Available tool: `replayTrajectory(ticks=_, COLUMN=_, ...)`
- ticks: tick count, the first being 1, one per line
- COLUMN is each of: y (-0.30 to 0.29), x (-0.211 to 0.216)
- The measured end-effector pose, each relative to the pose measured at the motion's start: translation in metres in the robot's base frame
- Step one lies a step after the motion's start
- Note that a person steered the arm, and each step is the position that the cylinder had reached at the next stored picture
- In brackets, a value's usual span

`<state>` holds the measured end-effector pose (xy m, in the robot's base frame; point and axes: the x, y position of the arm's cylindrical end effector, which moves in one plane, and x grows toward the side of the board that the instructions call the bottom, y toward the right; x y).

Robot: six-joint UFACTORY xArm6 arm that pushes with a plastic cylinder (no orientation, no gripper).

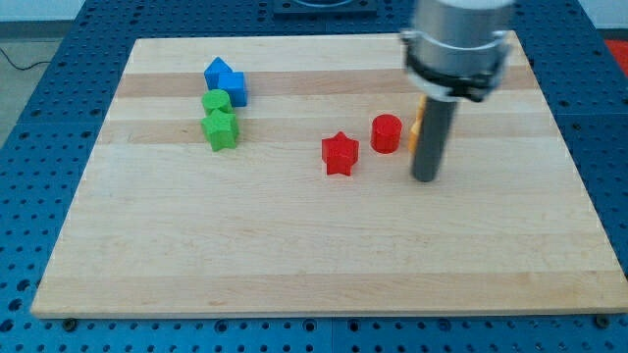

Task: Place the red circle right to the red star

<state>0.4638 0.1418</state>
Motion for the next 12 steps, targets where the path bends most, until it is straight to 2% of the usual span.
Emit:
replayTrajectory(ticks=1, y=0.073, x=-0.012)
replayTrajectory(ticks=2, y=0.123, x=-0.065)
replayTrajectory(ticks=3, y=0.132, x=-0.121)
replayTrajectory(ticks=4, y=0.107, x=-0.162)
replayTrajectory(ticks=5, y=0.058, x=-0.165)
replayTrajectory(ticks=6, y=0.003, x=-0.137)
replayTrajectory(ticks=7, y=-0.023, x=-0.107)
replayTrajectory(ticks=10, y=-0.064, x=-0.098)
replayTrajectory(ticks=12, y=-0.104, x=-0.066)
